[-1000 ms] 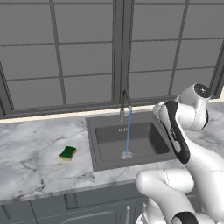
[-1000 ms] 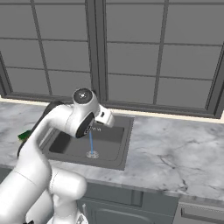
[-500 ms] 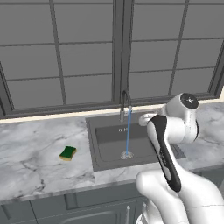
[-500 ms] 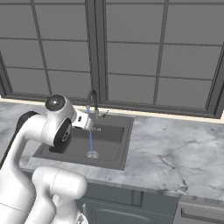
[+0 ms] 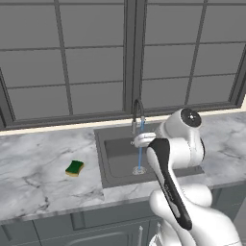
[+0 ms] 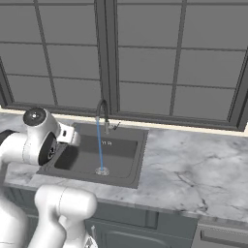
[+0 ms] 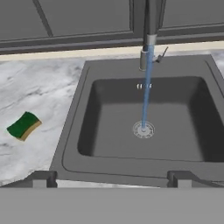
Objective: Soak the sponge with water for a few seconds and then drop it inside the sink.
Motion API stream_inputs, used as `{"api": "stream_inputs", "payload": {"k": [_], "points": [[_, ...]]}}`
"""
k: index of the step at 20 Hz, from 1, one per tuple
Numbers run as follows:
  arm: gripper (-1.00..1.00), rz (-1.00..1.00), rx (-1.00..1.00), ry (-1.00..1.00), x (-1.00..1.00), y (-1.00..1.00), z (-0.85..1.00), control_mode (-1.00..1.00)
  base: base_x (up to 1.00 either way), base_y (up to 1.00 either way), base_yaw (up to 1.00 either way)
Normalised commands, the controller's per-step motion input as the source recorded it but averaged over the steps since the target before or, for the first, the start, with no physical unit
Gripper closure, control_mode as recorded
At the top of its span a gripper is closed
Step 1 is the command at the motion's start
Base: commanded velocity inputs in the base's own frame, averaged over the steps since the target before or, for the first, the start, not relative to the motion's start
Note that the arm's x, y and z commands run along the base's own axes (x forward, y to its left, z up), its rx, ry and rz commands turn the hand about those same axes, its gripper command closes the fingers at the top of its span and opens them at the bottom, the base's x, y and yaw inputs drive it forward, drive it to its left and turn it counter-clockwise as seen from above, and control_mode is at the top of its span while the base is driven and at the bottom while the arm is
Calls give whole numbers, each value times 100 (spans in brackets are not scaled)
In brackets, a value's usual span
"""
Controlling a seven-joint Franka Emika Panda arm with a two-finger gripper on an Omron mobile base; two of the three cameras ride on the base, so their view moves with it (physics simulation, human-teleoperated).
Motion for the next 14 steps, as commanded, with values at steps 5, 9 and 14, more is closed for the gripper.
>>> {"api": "stream_inputs", "payload": {"k": [5, 9, 14], "points": [[-100, 5, -1, 7, -3, 61, 0, -100, 0, 0, 0], [-100, 4, 0, 15, 7, 41, 0, -100, 0, 0, 0], [-100, 2, 0, 21, 28, 23, 0, -100, 0, 0, 0]]}}
